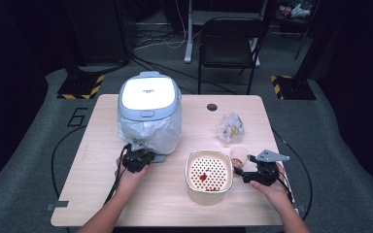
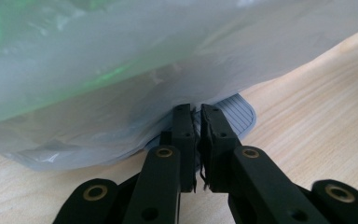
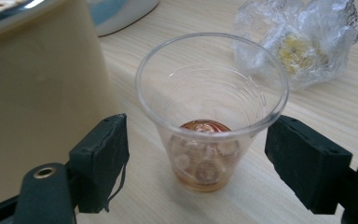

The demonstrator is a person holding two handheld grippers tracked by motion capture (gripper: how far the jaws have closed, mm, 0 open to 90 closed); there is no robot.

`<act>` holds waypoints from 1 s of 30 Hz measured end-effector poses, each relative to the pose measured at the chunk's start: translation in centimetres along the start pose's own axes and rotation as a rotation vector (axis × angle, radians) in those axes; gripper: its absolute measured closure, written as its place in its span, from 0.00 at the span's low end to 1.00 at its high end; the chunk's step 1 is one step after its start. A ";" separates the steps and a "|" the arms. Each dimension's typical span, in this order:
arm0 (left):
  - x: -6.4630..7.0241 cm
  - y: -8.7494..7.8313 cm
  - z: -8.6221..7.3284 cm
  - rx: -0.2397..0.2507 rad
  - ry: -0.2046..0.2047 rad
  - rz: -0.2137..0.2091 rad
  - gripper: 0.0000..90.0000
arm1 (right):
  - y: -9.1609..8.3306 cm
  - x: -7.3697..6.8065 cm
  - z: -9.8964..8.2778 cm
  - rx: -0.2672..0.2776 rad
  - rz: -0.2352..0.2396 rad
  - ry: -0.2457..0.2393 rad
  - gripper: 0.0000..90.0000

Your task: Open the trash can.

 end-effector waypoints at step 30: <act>-0.3 1.2 -1.2 -0.008 -0.012 -0.009 1.00 | -5.6 2.2 1.5 0.015 0.011 0.029 0.30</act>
Point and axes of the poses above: each handheld gripper's, and its own axes: y roughly forward along the jaws, z roughly out of its top, x roughly to its right, the point moved 7 cm from there along y, roughly forward along the jaws, and after that the axes turned 13 degrees about -z, right-handed, at the moved point
